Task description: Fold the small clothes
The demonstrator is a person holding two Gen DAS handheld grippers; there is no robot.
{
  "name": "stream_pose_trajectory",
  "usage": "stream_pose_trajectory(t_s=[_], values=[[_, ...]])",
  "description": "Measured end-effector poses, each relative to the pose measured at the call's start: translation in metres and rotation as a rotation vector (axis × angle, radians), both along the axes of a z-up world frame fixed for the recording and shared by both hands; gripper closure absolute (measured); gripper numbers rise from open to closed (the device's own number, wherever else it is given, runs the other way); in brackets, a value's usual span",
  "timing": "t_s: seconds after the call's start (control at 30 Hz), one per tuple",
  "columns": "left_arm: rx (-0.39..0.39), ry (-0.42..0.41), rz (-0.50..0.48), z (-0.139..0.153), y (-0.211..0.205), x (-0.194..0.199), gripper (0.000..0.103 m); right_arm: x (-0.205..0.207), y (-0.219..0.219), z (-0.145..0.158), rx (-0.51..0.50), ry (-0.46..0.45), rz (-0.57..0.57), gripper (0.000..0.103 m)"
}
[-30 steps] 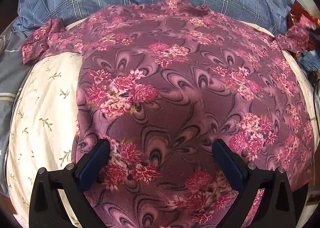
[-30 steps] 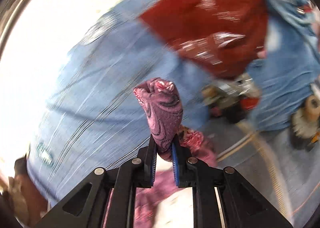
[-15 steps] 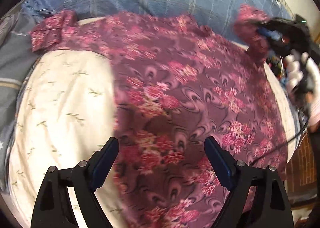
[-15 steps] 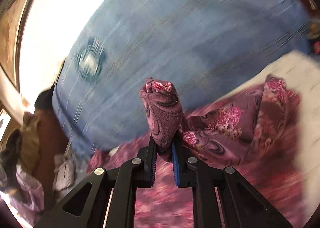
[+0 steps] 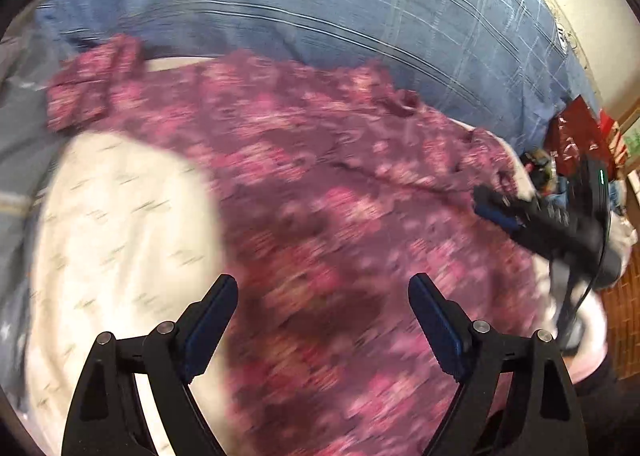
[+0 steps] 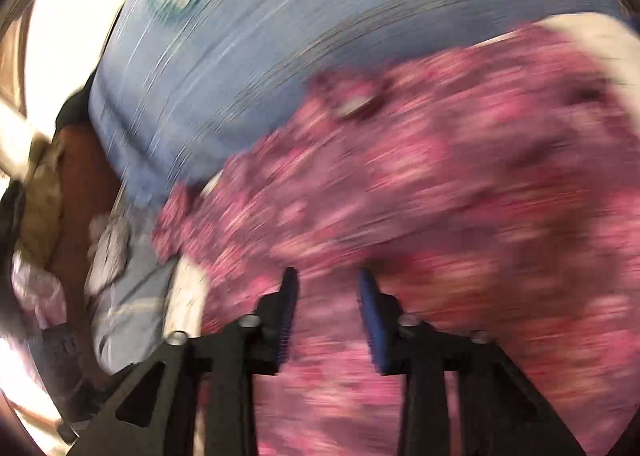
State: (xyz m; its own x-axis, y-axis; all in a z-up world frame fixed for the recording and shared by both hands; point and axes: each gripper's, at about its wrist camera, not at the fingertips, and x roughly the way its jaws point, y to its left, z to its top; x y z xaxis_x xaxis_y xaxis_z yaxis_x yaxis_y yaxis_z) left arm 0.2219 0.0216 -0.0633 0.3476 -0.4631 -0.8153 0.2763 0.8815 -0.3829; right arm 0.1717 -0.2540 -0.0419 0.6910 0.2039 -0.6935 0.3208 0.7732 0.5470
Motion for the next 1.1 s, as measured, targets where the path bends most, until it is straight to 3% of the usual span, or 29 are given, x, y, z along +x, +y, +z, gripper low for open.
stream_pose_trajectory(t_s=[0.13, 0.17, 0.23, 0.37, 0.47, 0.5, 0.53, 0.57, 0.63, 0.73, 0.77, 0.8, 0.83, 0.9, 1.03, 1.1], values=[[-0.038, 0.062, -0.021, -0.008, -0.043, 0.045, 0.016, -0.042, -0.064, -0.027, 0.057, 0.010, -0.114, 0.059], [-0.054, 0.091, -0.005, -0.013, -0.053, 0.058, 0.016, -0.050, -0.073, -0.037, 0.103, -0.030, -0.106, 0.064], [-0.094, 0.163, 0.011, -0.025, -0.066, 0.074, 0.016, -0.060, -0.077, -0.043, 0.136, -0.116, -0.085, 0.065], [-0.131, 0.260, 0.047, -0.046, -0.097, 0.103, 0.016, -0.065, -0.053, -0.044, -0.051, -0.207, -0.038, 0.063], [-0.108, 0.311, 0.060, -0.061, -0.120, 0.118, 0.020, -0.063, -0.046, -0.039, -0.083, -0.210, -0.012, 0.055], [-0.099, 0.317, 0.056, -0.063, -0.127, 0.122, 0.041, -0.063, -0.044, -0.040, -0.076, -0.219, -0.011, 0.055], [-0.076, 0.319, 0.043, -0.062, -0.135, 0.128, 0.078, -0.065, -0.047, -0.041, -0.060, -0.232, -0.010, 0.055], [-0.068, 0.345, 0.004, -0.059, -0.144, 0.139, 0.097, -0.069, -0.052, -0.040, -0.048, -0.241, -0.009, 0.055], [-0.104, 0.350, 0.033, -0.043, -0.147, 0.160, 0.098, -0.070, -0.053, -0.041, -0.037, -0.255, -0.008, 0.055], [-0.110, 0.229, 0.170, 0.000, -0.136, 0.198, 0.098, -0.069, -0.049, -0.040, -0.051, -0.253, -0.003, 0.055], [-0.089, 0.206, 0.236, 0.010, -0.130, 0.213, 0.097, -0.069, -0.049, -0.039, -0.051, -0.254, -0.003, 0.055], [-0.080, 0.200, 0.270, 0.015, -0.125, 0.223, 0.089, -0.069, -0.050, -0.039, -0.048, -0.257, -0.003, 0.055], [-0.067, 0.207, 0.292, 0.016, -0.119, 0.235, 0.075, -0.070, -0.050, -0.039, -0.046, -0.259, -0.003, 0.055], [-0.043, 0.233, 0.327, 0.013, -0.105, 0.246, 0.060, -0.072, -0.050, -0.040, -0.046, -0.262, -0.002, 0.055], [-0.048, 0.207, 0.357, 0.002, -0.073, 0.236, 0.049, -0.073, -0.050, -0.041, -0.043, -0.265, 0.000, 0.055], [-0.077, 0.234, 0.350, -0.013, -0.062, 0.222, 0.049, -0.073, -0.050, -0.041, -0.044, -0.265, 0.002, 0.054]])
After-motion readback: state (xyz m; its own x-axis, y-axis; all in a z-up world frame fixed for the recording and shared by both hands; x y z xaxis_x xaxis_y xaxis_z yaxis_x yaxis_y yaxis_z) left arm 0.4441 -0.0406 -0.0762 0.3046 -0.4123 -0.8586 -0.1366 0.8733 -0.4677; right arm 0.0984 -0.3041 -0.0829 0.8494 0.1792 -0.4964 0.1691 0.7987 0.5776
